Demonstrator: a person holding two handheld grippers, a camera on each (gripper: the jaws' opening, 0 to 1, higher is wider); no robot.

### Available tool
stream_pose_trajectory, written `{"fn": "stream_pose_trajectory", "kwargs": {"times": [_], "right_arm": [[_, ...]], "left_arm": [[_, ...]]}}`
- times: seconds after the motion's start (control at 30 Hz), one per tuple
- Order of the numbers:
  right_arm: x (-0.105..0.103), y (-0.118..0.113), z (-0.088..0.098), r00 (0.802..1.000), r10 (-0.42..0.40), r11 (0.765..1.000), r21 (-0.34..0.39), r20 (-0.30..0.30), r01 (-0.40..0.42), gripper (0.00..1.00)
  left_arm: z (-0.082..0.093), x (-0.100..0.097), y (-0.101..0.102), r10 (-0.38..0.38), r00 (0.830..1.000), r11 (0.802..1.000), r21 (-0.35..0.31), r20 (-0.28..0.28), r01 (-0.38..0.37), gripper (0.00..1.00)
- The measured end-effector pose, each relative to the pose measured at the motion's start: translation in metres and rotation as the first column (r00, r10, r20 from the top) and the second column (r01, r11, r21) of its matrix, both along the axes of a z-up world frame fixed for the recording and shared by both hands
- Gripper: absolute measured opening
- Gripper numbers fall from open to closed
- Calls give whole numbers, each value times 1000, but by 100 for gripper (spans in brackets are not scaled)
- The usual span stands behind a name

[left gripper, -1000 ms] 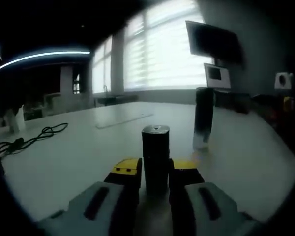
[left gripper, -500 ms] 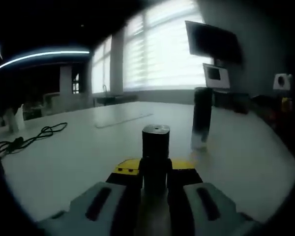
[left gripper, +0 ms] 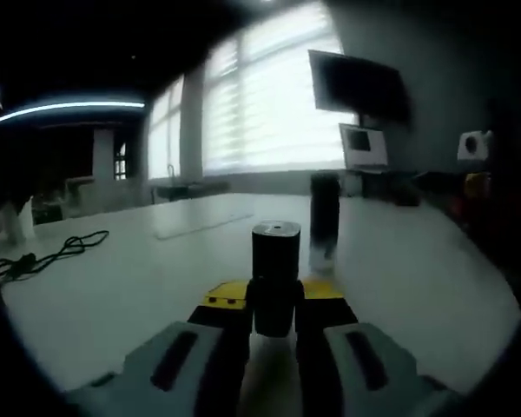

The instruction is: Pick up cosmetic bottle twist off cap place on table pick up cap screw tight cap place on table

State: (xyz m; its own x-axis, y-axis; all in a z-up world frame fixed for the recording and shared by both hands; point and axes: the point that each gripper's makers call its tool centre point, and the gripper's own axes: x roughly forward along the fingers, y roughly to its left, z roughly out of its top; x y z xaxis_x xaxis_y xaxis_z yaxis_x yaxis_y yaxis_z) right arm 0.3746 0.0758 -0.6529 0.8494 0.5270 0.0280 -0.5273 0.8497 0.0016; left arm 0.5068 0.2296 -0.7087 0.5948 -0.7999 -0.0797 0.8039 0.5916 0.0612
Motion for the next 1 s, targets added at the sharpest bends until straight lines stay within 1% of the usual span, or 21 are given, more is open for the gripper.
{"fn": "stream_pose_trajectory", "kwargs": {"times": [0.03,0.1,0.23,0.3,0.33,0.4,0.43,0.47,0.5,0.53,0.57,0.63,0.7,0.73,0.77,0.83,0.87,0.93,1.0], "right_arm": [[0,0,-1,1000,0,1000,-1,-1,0,49],[-1,1,-2,1000,2,1000,-6,-4,-2,49],[-2,4,-3,1000,6,1000,0,-6,-6,48],[-3,6,-3,1000,9,1000,-1,-7,-9,48],[-3,6,-3,1000,8,1000,-2,-7,-8,48],[-3,6,-3,1000,10,1000,-2,-7,-10,48],[-3,7,-3,1000,10,1000,-1,-6,-10,48],[-4,7,-2,1000,10,1000,0,-5,-10,48],[-4,7,-2,1000,11,1000,5,-5,-11,47],[-5,7,-2,1000,12,1000,9,-6,-12,47],[-5,7,-2,1000,12,1000,10,-7,-12,47],[-7,7,-2,1000,10,1000,7,-9,-10,47],[-9,7,-1,1000,11,1000,12,-8,-11,47],[-10,8,-1,1000,12,1000,17,-10,-12,47],[-11,10,-1,1000,13,1000,27,-17,-12,47],[-15,16,1,1000,20,998,56,-17,-19,46],[-18,21,1,999,32,997,73,-22,-30,44],[-24,32,1,999,46,996,75,-24,-44,41],[-27,37,2,999,49,997,66,-21,-47,41]], "left_arm": [[2,-3,0,-7,1000,1000,-5,3,7,10],[9,-14,-6,-53,999,997,-58,1,53,10],[12,-28,-9,-80,997,995,-56,4,80,10],[15,-36,-10,-94,995,993,-65,25,95,10],[17,-38,-10,-100,995,992,-76,27,102,10],[23,-49,-14,-134,991,983,-122,21,135,10],[24,-51,-13,-127,992,985,-114,29,129,10],[31,-54,-15,-138,986,983,-107,91,148,10],[29,-57,-14,-130,989,984,-112,63,137,10],[27,-65,-18,-166,986,976,-140,5,165,10],[26,-67,-17,-160,986,974,-170,-43,151,10],[27,-70,-15,-157,987,975,-161,-23,152,10],[30,-81,-13,-161,987,973,-170,-19,156,10],[29,-83,-12,-142,989,975,-179,-48,132,10],[29,-86,-11,-136,989,976,-179,-60,124,10],[32,-97,-11,-139,989,974,-186,-47,128,10],[34,-102,-11,-134,990,975,-186,-43,123,10],[40,-109,-12,-122,992,975,-188,-15,117,10],[47,-116,-12,-108,994,971,-218,-11,103,10]]}}
